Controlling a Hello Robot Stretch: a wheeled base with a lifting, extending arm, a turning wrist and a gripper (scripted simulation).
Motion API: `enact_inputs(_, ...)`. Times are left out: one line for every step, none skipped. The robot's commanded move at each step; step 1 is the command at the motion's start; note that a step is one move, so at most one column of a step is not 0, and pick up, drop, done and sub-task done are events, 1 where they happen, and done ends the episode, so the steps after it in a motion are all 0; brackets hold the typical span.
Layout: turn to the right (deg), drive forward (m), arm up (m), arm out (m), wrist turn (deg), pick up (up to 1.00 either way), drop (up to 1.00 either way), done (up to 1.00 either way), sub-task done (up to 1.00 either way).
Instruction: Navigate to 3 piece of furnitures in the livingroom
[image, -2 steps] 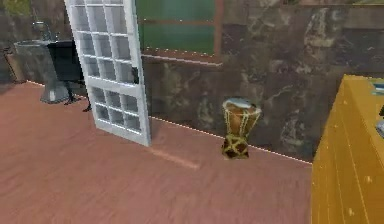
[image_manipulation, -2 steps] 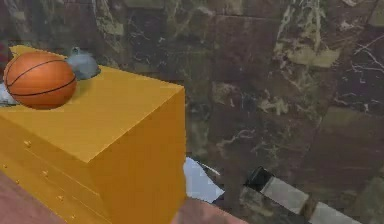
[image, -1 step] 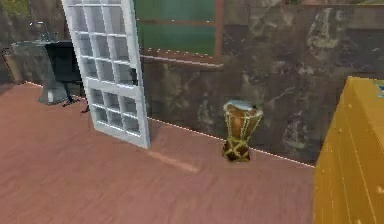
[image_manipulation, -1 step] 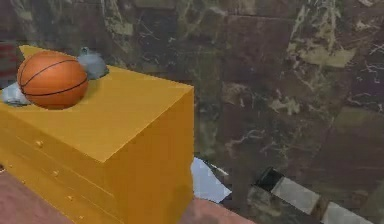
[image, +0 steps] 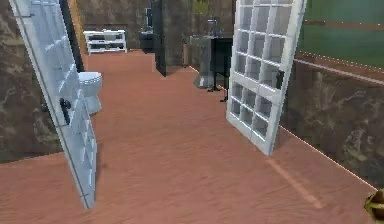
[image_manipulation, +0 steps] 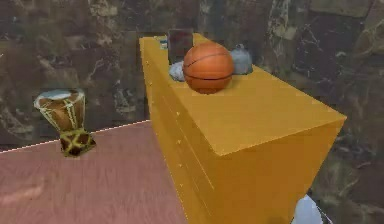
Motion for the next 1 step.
enact_inputs(0.0, 1.0, 0.0, 0.0, 0.0, 0.0, 0.0, 0.0, 0.0)
